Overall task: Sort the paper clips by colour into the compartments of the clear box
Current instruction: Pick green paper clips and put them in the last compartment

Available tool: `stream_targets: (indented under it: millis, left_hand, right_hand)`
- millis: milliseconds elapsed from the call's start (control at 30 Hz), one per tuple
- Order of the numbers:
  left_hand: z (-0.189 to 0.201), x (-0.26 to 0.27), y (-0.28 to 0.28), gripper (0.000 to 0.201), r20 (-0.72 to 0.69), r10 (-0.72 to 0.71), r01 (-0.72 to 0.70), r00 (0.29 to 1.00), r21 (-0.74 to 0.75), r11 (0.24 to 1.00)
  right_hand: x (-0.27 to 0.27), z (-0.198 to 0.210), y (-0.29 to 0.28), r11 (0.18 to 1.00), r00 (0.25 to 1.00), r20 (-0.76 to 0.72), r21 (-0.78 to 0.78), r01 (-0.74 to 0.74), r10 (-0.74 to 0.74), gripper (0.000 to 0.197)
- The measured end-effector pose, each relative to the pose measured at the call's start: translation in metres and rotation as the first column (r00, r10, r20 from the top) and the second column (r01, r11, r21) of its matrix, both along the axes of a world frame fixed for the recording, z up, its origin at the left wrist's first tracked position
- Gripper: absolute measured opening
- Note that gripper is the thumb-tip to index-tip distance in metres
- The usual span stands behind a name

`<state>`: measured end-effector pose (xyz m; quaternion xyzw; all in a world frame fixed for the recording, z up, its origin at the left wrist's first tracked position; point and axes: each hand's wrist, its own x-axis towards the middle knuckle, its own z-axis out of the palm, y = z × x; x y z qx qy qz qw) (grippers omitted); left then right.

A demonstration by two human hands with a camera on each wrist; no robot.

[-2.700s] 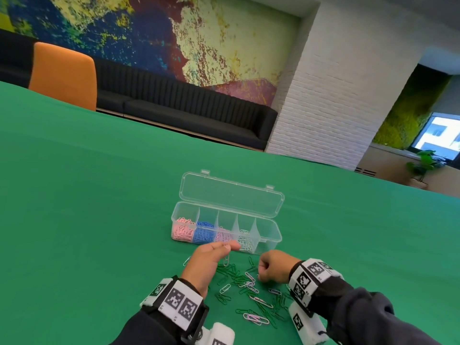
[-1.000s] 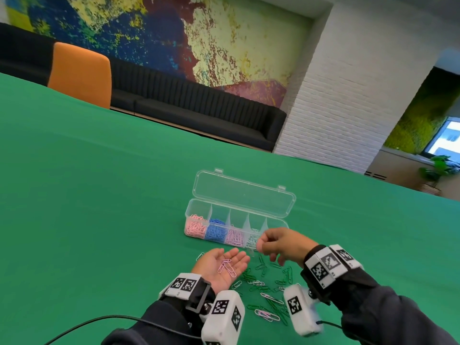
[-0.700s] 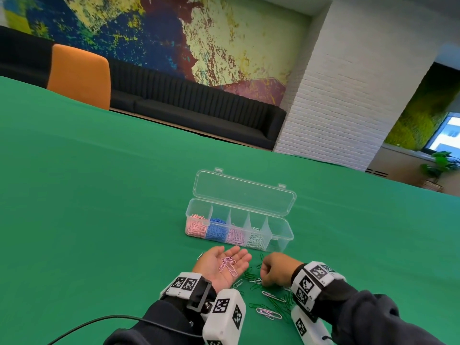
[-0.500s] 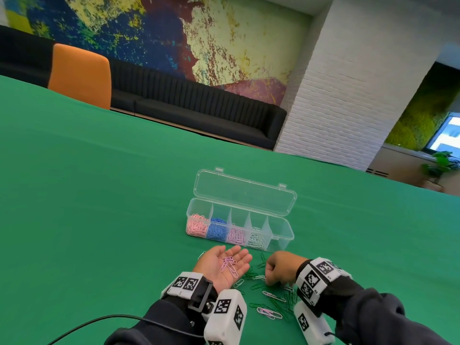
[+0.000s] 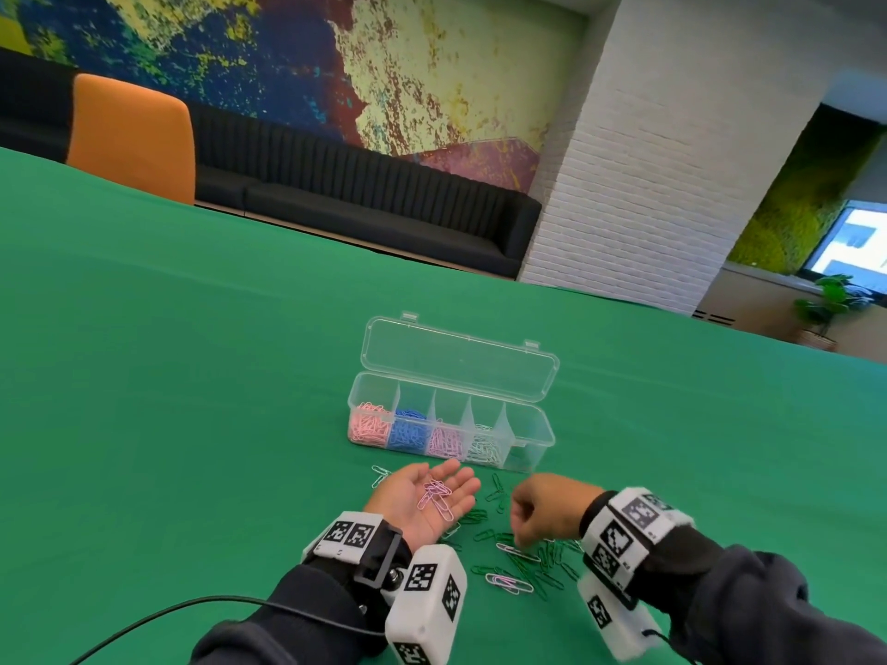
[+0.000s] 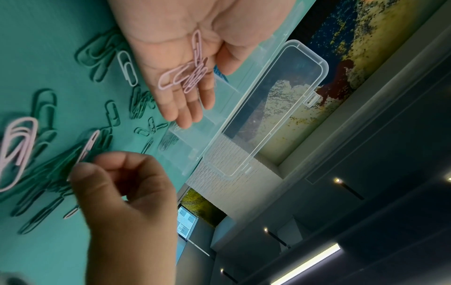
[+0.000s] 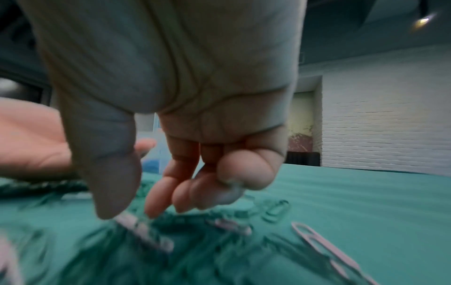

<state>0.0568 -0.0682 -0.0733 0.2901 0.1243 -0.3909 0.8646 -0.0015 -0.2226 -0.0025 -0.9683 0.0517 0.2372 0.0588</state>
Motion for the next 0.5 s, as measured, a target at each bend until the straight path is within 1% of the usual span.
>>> stream_targets:
  millis: [33,100,267,400,500]
  left_hand:
    - [0.000,0.000,0.000,0.045,0.009,0.000,0.000,1.000,0.007,1.000]
    - [-0.001,-0.001,0.000,0.043,0.027,0.001,-0.001,1.000,0.020,1.000]
    - [-0.001,-0.002,0.000,0.041,0.048,0.004,-0.005,0.999,0.024,1.000]
    - [-0.001,-0.002,0.000,0.041,0.048,0.001,-0.002,0.999,0.026,1.000]
    - [0.000,-0.002,0.000,0.040,0.049,-0.014,0.012,0.999,0.043,0.999]
  right_hand:
    - [-0.003,-0.006,0.000,0.999,1.000,-0.022,-0.045,-0.009,0.008,0.018]
    - [-0.008,-0.014,-0.001,0.994,1.000,-0.022,-0.106,-0.023,0.021,0.023]
    - [-0.007,-0.018,-0.005,0.994,1.000,0.005,-0.108,-0.007,0.007,0.026]
    - [-0.006,-0.017,-0.012,0.999,1.000,0.020,-0.049,0.011,-0.010,0.023]
    - [-0.006,-0.007,-0.015,0.995,0.995,0.089,0.086,0.040,-0.047,0.020]
